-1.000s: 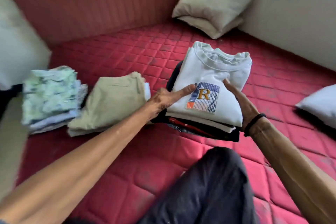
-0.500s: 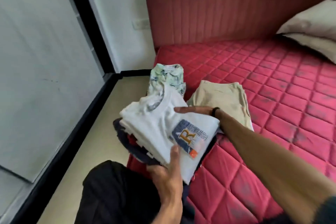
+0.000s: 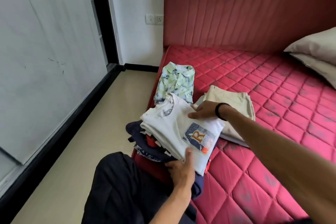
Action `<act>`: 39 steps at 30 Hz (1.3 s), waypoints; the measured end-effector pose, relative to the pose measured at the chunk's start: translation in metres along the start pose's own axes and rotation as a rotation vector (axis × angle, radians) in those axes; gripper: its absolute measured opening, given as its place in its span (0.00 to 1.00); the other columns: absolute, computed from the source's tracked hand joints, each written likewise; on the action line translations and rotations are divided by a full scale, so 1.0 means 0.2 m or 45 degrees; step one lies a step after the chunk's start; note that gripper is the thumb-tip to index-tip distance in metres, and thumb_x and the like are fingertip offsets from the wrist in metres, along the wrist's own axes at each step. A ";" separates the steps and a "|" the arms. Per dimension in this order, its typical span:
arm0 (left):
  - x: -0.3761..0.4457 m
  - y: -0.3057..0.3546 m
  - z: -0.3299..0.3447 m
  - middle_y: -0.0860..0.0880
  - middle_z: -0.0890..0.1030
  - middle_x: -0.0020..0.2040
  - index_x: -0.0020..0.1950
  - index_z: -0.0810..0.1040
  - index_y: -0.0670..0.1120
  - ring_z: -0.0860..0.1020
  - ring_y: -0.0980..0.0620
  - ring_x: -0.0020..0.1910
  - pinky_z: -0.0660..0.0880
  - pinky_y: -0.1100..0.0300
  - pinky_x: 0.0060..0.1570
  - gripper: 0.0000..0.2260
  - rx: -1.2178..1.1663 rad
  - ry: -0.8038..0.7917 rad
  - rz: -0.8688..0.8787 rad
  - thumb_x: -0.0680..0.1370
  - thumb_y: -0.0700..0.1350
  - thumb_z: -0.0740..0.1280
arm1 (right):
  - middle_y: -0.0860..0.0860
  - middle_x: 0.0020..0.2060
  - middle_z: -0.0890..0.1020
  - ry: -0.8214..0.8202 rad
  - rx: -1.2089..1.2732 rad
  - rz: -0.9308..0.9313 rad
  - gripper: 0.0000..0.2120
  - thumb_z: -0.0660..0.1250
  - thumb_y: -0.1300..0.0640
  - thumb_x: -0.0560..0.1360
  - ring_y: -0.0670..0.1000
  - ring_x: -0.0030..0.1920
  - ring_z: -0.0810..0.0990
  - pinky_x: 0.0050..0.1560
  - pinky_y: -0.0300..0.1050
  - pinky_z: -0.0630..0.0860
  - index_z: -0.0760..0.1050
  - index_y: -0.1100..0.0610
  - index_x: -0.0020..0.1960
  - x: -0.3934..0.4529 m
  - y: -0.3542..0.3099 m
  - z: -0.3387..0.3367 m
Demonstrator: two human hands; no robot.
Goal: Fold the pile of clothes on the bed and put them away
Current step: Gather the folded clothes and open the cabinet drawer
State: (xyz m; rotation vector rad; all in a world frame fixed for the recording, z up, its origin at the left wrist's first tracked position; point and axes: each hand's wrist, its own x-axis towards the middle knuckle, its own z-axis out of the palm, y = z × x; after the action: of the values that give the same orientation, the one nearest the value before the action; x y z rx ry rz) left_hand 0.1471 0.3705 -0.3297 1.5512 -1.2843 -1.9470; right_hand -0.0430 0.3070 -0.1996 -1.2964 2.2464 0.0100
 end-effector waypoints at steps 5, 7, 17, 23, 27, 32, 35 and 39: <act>-0.14 0.15 -0.29 0.34 0.80 0.66 0.62 0.71 0.46 0.84 0.45 0.48 0.82 0.52 0.55 0.37 0.770 -0.488 -0.272 0.69 0.73 0.72 | 0.50 0.58 0.85 0.347 -0.112 -0.104 0.20 0.75 0.43 0.75 0.54 0.58 0.82 0.58 0.46 0.77 0.81 0.53 0.62 -0.27 -0.04 -0.01; -0.19 0.40 -0.37 0.35 0.85 0.49 0.51 0.76 0.41 0.82 0.51 0.28 0.80 0.61 0.37 0.27 1.376 -0.503 -0.170 0.79 0.66 0.66 | 0.51 0.55 0.85 0.418 -0.094 -0.143 0.18 0.75 0.45 0.75 0.54 0.56 0.82 0.57 0.48 0.78 0.81 0.52 0.61 -0.34 -0.08 0.00; -0.51 1.25 -0.43 0.41 0.83 0.55 0.60 0.82 0.41 0.83 0.41 0.55 0.79 0.51 0.51 0.19 2.074 0.184 1.060 0.74 0.50 0.78 | 0.59 0.57 0.85 0.642 -0.220 -0.451 0.12 0.69 0.54 0.79 0.62 0.58 0.83 0.57 0.53 0.79 0.84 0.59 0.58 -0.55 -0.55 -0.11; -0.63 1.12 -0.95 0.40 0.80 0.59 0.62 0.79 0.42 0.82 0.39 0.55 0.75 0.53 0.45 0.15 1.801 0.611 0.998 0.80 0.50 0.71 | 0.59 0.55 0.85 0.588 -0.361 -0.728 0.12 0.65 0.59 0.78 0.62 0.59 0.82 0.57 0.51 0.78 0.83 0.60 0.56 -0.65 -1.11 -0.03; -0.74 1.04 -1.20 0.42 0.79 0.50 0.56 0.79 0.43 0.80 0.45 0.40 0.75 0.53 0.41 0.13 1.781 0.669 0.904 0.81 0.52 0.68 | 0.58 0.54 0.83 0.565 -0.442 -0.793 0.11 0.66 0.60 0.79 0.60 0.54 0.83 0.51 0.49 0.78 0.81 0.57 0.60 -0.70 -1.35 0.07; -0.83 0.98 -1.50 0.47 0.75 0.38 0.45 0.74 0.45 0.78 0.46 0.37 0.72 0.55 0.36 0.11 1.775 0.680 0.837 0.80 0.51 0.69 | 0.56 0.51 0.84 0.520 -0.471 -0.902 0.10 0.68 0.60 0.77 0.58 0.51 0.84 0.55 0.54 0.83 0.82 0.56 0.58 -0.73 -1.62 0.21; -0.82 0.95 -1.69 0.47 0.75 0.37 0.42 0.74 0.46 0.78 0.48 0.35 0.71 0.56 0.33 0.12 1.733 0.660 0.817 0.79 0.50 0.71 | 0.55 0.51 0.84 0.502 -0.488 -0.936 0.11 0.67 0.61 0.77 0.58 0.50 0.82 0.54 0.52 0.82 0.82 0.56 0.58 -0.73 -1.78 0.30; -0.71 0.91 -1.93 0.47 0.77 0.37 0.39 0.73 0.47 0.77 0.49 0.34 0.69 0.58 0.32 0.13 1.661 0.642 0.767 0.79 0.48 0.72 | 0.53 0.39 0.79 0.495 -0.485 -0.898 0.03 0.66 0.62 0.78 0.56 0.42 0.78 0.34 0.42 0.70 0.78 0.58 0.49 -0.62 -2.00 0.41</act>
State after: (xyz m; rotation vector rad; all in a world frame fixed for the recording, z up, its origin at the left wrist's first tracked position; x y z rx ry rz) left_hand 0.4970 0.2090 -0.0974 1.5709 -2.5042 -0.1719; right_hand 0.3639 0.2133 -0.1110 -2.4164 2.0059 -0.0811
